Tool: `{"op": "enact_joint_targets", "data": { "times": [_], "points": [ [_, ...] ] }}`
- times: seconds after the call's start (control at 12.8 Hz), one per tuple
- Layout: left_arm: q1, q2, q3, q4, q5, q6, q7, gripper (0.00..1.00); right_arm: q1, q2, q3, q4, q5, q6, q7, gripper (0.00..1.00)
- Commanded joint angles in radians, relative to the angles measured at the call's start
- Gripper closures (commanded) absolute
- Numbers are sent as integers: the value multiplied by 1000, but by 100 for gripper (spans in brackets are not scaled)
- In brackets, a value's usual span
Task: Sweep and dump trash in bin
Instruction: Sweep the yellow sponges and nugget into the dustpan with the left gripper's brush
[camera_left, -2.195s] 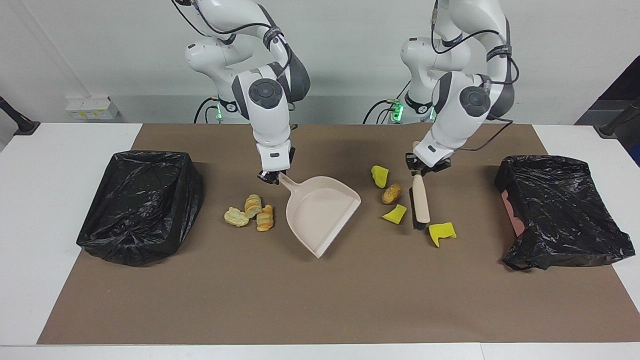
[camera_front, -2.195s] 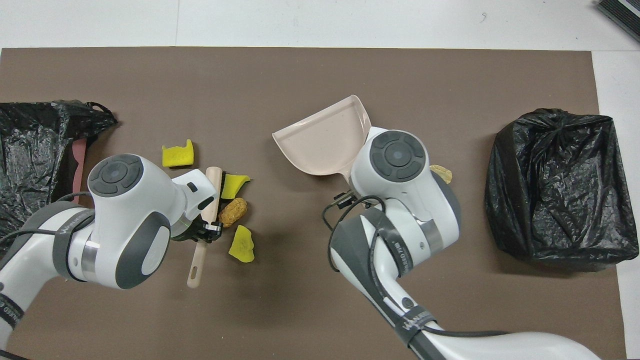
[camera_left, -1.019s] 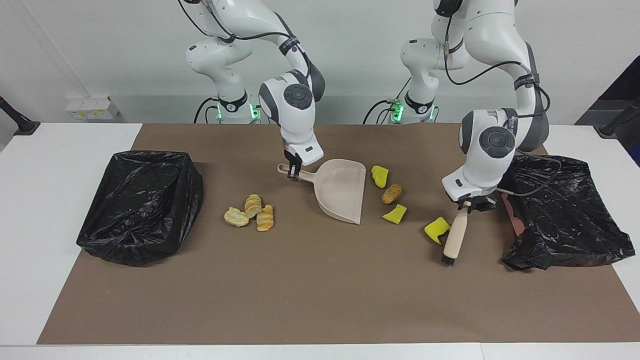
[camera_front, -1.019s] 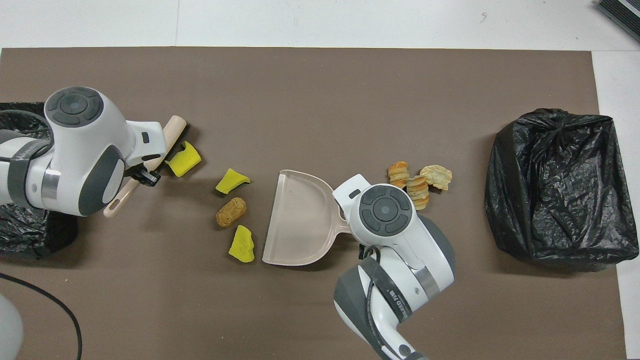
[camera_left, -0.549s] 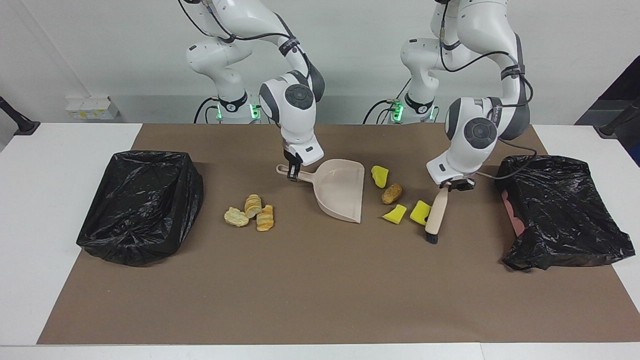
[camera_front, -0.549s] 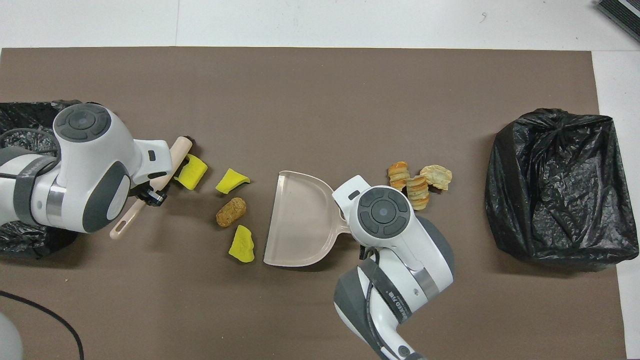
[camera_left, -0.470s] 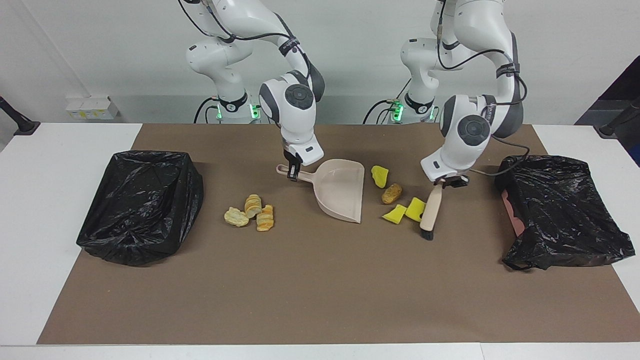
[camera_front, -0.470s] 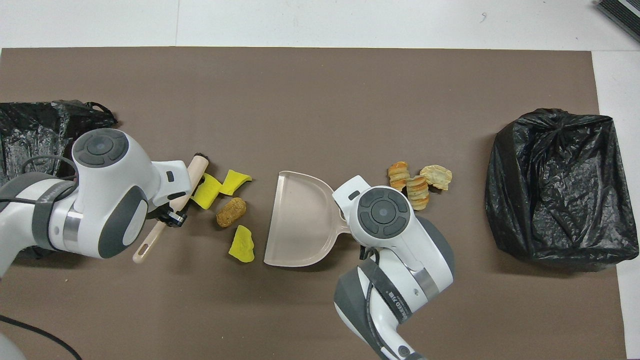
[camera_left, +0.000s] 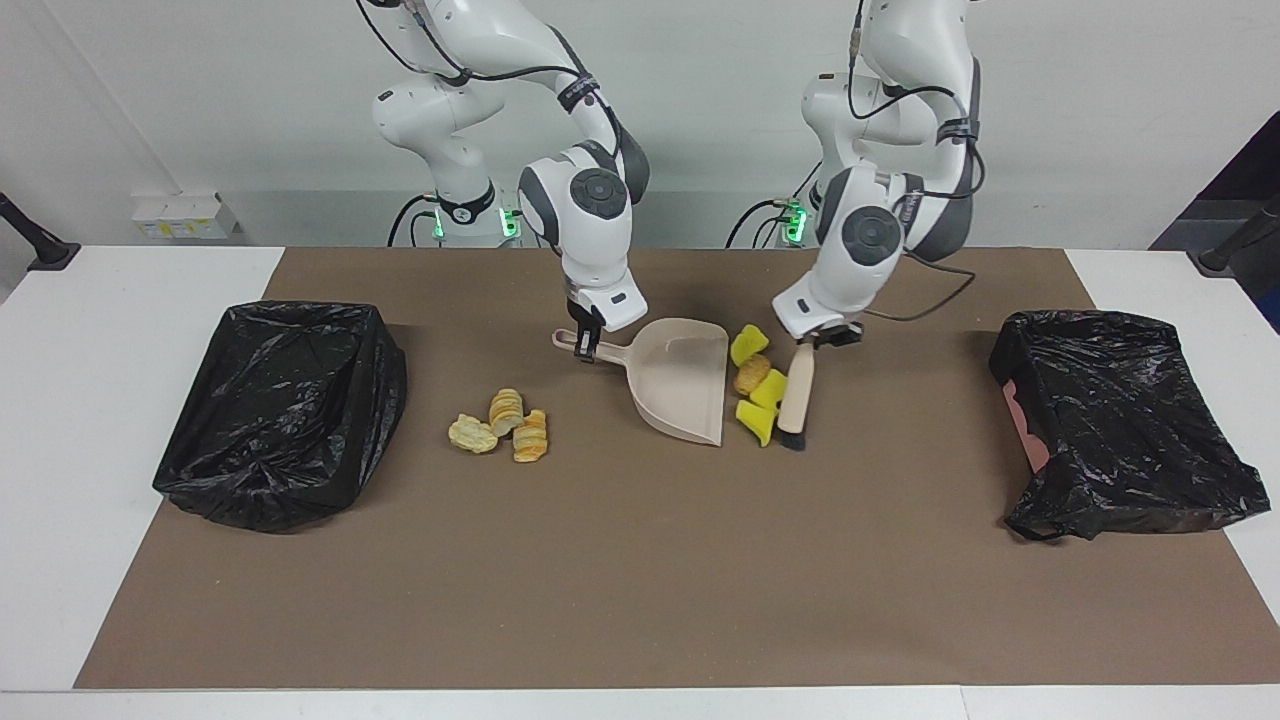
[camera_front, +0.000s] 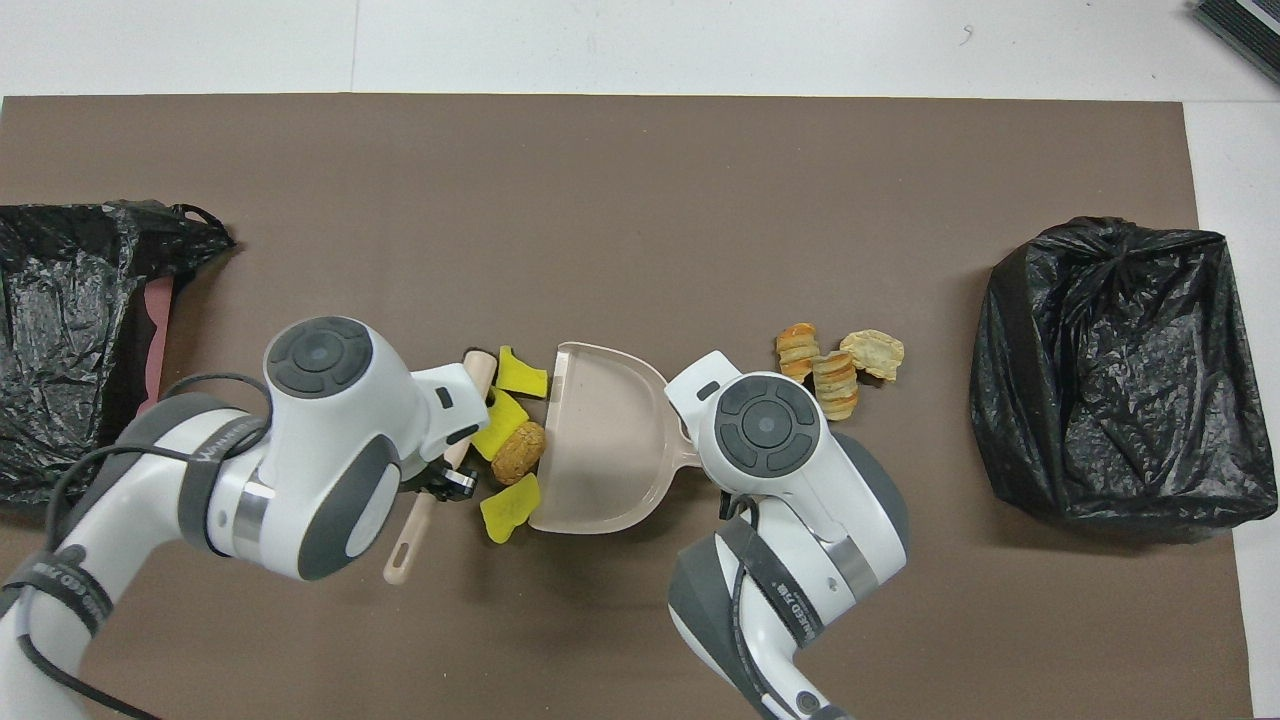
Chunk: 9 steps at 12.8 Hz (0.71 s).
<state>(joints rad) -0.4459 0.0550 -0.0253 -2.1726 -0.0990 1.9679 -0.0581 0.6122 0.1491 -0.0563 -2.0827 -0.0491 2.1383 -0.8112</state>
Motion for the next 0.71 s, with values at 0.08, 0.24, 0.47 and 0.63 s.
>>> {"op": "enact_joint_targets", "data": {
  "times": [0.08, 0.24, 0.47, 0.63],
  "points": [
    [-140, -26, 16, -30, -166, 83, -100, 100, -2, -22, 6, -39, -21, 17, 23, 100],
    [-137, -18, 16, -15, -260, 78, -82, 100, -2, -22, 4, -39, -21, 17, 23, 100],
    [-113, -46, 24, 28, -261, 25, -89, 100, -2, -22, 4, -39, -21, 17, 23, 100],
    [-67, -85, 28, 56, -257, -36, -91, 100, -2, -22, 6, -39, -21, 17, 23, 100]
  ]
}}
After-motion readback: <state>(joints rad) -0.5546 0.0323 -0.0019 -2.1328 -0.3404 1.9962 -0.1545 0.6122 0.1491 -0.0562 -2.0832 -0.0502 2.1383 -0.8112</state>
